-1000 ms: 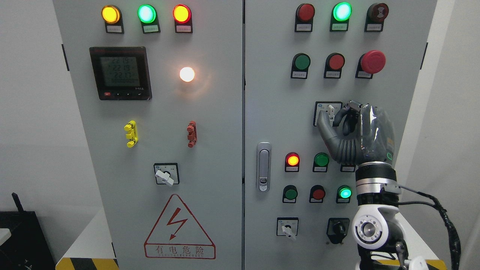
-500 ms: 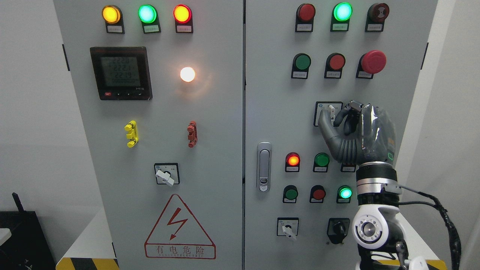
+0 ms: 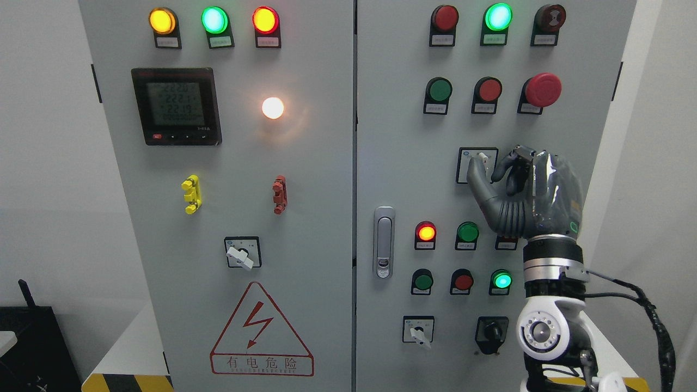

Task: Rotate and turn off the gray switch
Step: 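Open the right hand's fingers to release the switch knob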

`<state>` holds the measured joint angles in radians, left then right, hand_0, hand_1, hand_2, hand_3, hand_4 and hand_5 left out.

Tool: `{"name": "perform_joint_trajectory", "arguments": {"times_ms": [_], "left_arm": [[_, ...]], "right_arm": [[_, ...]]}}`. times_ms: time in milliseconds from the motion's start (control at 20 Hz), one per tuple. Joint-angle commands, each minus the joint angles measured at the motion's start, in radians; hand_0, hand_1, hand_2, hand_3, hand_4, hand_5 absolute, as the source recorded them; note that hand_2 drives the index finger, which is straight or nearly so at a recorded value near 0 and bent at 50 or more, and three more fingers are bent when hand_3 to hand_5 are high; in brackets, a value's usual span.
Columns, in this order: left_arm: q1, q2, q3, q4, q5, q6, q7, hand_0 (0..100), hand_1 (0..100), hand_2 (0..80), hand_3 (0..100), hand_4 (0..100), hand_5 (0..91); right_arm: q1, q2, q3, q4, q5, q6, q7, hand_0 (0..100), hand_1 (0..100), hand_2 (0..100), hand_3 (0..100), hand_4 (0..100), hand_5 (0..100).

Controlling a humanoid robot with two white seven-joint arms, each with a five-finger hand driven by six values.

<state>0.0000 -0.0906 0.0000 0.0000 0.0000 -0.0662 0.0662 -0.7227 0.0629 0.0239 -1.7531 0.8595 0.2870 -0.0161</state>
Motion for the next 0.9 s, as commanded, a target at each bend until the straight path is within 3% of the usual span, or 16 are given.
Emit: {"name": "perform_joint_trajectory", "arguments": {"times_ms": [0,850], "left_arm": [[-0.009,0.0,0.008,-0.026,0.02,0.0,0.0,12,39,0.0,0,0,0.0],[-0.009,0.0,0.008,-0.026,0.02,0.0,0.0,12,39,0.0,0,0,0.0]], "right_arm": [[0.005,0.002,0.011,-0.005,-0.002,-0.008,0.002,32,45,74,100,93,100],[0.017,-0.006,0.01,-0.031,-0.004,-0.017,-0.005,27,44,74,100,94,100]]}}
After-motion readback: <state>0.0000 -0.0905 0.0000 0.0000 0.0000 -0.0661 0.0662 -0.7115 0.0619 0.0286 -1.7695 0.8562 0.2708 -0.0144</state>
